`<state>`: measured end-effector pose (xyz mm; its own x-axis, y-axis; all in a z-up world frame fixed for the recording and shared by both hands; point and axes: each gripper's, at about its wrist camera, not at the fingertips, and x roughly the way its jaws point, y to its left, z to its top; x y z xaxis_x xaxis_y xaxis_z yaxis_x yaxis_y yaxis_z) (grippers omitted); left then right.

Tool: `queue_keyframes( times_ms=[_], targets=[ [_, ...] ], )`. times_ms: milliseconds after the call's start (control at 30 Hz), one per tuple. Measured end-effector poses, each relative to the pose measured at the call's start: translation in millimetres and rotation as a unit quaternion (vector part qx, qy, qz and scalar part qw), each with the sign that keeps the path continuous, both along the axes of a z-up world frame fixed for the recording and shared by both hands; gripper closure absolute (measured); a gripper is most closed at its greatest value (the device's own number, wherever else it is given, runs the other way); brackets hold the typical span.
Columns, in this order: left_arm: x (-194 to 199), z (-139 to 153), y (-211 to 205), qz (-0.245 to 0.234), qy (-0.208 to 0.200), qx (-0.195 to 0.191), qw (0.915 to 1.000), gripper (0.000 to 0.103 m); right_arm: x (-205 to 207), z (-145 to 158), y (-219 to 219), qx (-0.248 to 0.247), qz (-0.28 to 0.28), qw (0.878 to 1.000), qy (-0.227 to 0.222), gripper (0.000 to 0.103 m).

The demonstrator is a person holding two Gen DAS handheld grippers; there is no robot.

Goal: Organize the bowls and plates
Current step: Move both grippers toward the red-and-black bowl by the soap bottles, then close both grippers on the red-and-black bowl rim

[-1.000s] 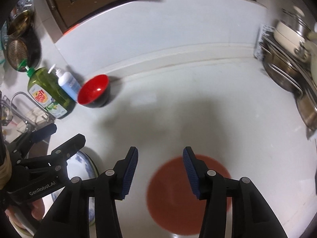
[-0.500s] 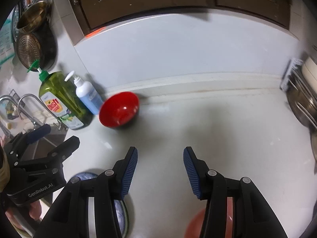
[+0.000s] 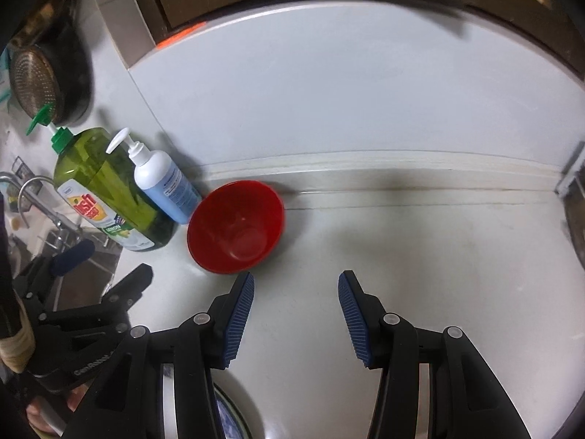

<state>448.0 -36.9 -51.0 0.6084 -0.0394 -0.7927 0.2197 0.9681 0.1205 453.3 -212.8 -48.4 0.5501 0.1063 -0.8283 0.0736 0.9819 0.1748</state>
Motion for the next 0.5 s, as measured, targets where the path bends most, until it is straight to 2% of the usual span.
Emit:
queue_keyframes(
  times_ms=[333, 500],
  targets=[
    [38.6, -36.3, -1.4, 0.005, 0.033, -0.004, 0.9995, 0.017, 49.3, -29.5, 6.6, 0.025, 0.017, 0.999, 0.030, 0.054],
    [55.8, -53.3, -5.5, 0.009, 0.052, -0.003, 0.9986, 0.026, 67.8, -46.0, 8.2, 0.028, 0.013, 0.999, 0.042, 0.054]
  ],
)
